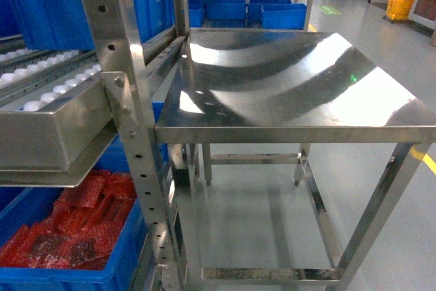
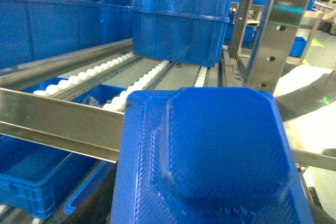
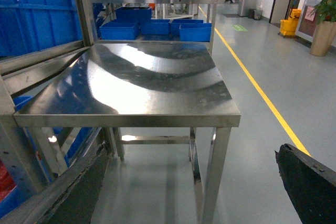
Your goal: Pick blue part to blue bin on bottom shelf
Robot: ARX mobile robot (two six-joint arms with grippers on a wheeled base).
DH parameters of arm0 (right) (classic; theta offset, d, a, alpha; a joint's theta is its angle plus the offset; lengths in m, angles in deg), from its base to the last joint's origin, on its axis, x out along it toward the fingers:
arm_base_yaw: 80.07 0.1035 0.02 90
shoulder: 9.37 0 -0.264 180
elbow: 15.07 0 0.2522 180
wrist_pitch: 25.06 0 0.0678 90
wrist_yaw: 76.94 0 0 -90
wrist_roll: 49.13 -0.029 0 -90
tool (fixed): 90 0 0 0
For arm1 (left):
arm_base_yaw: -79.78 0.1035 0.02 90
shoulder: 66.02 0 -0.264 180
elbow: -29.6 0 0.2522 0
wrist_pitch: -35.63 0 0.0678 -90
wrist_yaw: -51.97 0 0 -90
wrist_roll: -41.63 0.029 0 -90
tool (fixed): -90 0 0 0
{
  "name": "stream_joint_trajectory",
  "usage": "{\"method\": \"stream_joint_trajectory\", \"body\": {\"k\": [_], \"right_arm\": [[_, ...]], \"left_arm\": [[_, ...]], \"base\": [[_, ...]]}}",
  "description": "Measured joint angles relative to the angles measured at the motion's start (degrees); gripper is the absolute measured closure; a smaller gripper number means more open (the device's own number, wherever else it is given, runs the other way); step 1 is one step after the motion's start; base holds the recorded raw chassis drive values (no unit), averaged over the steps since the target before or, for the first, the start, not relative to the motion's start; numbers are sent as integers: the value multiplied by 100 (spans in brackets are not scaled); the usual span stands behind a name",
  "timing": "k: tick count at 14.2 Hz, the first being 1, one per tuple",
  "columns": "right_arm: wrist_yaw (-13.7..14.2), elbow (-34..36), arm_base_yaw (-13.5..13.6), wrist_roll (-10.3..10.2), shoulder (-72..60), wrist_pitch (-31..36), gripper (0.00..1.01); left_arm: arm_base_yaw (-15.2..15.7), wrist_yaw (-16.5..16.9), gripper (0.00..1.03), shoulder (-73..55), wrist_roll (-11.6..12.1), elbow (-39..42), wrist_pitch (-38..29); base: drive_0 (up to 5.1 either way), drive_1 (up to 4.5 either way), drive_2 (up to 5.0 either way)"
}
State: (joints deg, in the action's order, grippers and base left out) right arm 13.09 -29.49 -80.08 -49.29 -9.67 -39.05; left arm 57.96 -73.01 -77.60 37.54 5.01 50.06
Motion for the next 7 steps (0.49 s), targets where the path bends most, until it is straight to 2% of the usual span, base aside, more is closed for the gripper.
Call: {"method": "stream_joint_trajectory", "body": {"k": [7], "right_arm": [[0,0,0,2,-2,-2,3]], "left_arm": [[0,2,60,0,0,0,2]], "base": [[-507,238,238]]}}
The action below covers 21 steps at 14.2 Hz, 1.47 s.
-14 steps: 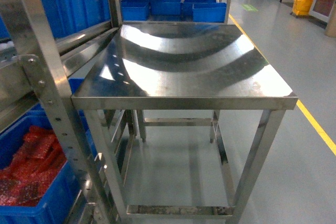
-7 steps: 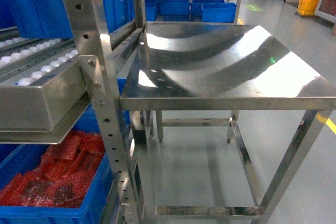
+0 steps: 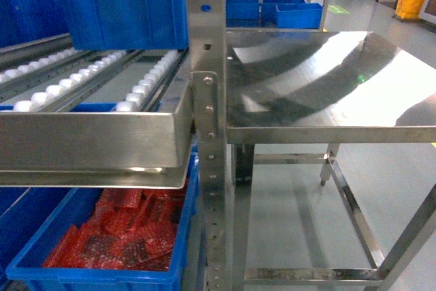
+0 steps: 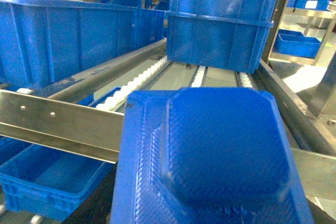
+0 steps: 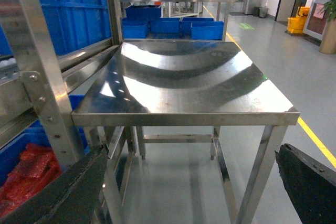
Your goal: Pick blue part to blue bin on bottom shelf
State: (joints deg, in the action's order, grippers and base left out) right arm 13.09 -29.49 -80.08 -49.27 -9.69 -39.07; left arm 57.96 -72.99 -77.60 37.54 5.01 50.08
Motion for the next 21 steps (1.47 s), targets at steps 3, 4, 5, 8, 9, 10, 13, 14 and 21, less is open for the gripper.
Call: {"method": "stream_joint_trajectory", "body": {"k": [3,4,5,8,9,10,13,14,21], "right_arm": [[0,0,0,0,2,-7,3],[-2,0,0,0,2,2,3],[-2,0,0,0,2,0,3],[-2,0,0,0,0,7,3],[0,0,0,-2,0,-11,3],[0,0,0,-2,0,-2,3],[-4,0,0,0,0,-4,3],[-2,0,0,0,0,-7,3],[-28,0,0,0,0,11,3]], "left_arm": [[0,0,60,0,0,0,7],[0,-7,60,0,-2,0,9],[0,-7,60,0,-2,0,0],[2,-7,60,0,-2,0,7],[2,-2,60,0,0,0,-2],[-4,0,60,0,-2,0,2],[-4,-2,60,0,0,0,9],[-4,0,60,0,0,0,4],[-4,-55,60,0,-2,0,15]], "base": [[-504,241,241],[-499,246,246],[-487,258,258],[-498,247,247],[-507,238,238],[-507,238,238],[-495,251,251],[-500,245,245],[-500,245,245]]}}
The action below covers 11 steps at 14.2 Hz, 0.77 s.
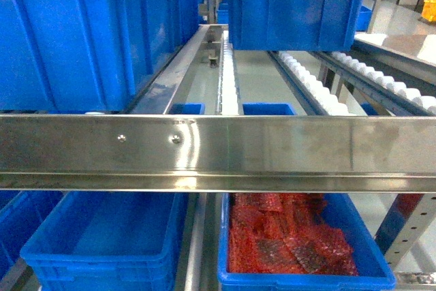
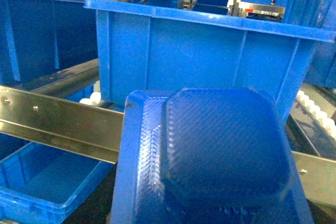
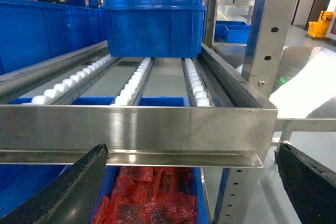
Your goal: Pick blue part to blue bin on bottom shelf
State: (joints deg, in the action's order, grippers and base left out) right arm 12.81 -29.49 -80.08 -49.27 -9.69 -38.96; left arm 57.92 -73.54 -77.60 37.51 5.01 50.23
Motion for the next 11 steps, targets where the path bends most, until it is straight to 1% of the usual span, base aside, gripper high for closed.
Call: {"method": "stream_joint_trajectory", "body": {"k": [3,11], "right_arm": [[4,0,0,0,0,-4,3],[9,0,0,0,0,-11,3]], "left_arm": [[0,33,60,0,0,0,-7],[0,50,60,0,0,0,-7]], "base": [[-500,245,245],[0,0,0]]}}
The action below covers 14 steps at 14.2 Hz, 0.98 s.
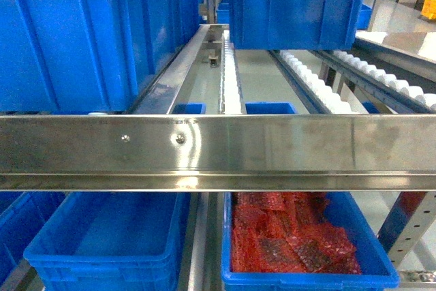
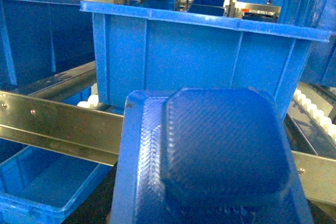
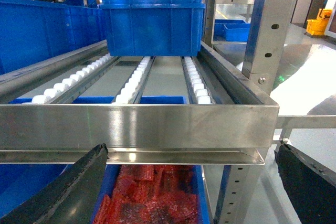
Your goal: Pick blue part to blue bin on bottom shelf
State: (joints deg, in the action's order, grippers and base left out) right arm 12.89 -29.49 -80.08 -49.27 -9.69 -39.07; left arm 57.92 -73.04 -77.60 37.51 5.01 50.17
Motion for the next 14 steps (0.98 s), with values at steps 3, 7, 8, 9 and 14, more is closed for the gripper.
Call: {"method": "stream_joint_trajectory", "body": {"k": [3,7,8,9,14], "right_arm": [[2,0,0,0,0,0,3],[0,0,0,-2,0,0,3],[0,0,0,0,0,0,3],[0,0,0,0,0,0,3],[0,0,0,0,0,0,3]], "left_arm": [[0,2,60,0,0,0,0],[0,2,60,0,0,0,0],[0,2,60,0,0,0,0],[0,0,60,0,0,0,0],[0,2,60,0,0,0,-2]], "base": [[0,0,0],[0,0,0],[0,0,0],[0,0,0],[0,0,0]]}}
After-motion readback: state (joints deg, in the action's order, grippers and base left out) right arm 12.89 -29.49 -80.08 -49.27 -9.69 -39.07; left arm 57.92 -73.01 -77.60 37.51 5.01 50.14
